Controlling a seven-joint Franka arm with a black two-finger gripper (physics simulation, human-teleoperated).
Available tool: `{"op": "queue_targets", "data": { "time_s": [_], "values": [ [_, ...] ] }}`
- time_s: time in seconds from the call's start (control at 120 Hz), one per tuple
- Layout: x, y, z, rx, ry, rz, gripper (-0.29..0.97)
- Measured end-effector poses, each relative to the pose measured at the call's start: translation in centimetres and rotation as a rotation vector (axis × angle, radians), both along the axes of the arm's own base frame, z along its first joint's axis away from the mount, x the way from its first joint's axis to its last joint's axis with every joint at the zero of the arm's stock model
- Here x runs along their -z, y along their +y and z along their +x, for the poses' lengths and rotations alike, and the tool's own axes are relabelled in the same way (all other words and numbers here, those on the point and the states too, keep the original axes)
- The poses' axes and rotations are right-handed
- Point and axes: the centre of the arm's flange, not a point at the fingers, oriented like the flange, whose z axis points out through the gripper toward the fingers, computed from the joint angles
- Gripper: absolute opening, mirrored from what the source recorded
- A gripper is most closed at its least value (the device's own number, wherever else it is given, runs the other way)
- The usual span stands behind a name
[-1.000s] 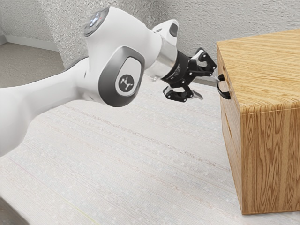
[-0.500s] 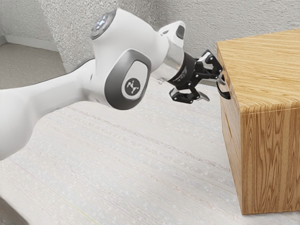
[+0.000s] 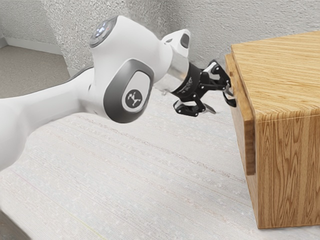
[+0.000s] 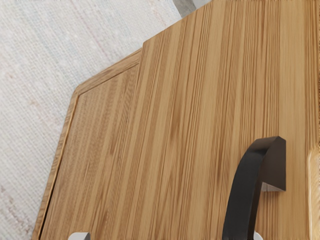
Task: Pull the drawer handle with one arm to open the drawer
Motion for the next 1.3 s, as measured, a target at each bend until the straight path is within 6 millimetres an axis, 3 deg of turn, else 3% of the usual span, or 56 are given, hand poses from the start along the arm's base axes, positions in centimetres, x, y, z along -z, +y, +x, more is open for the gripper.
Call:
{"op": "queue_targets", "data": {
  "time_s": [1.3],
  "values": [
    [0.5,7.4,-8.1,-0.146,0.034,0.027,0.32]
  ]
}}
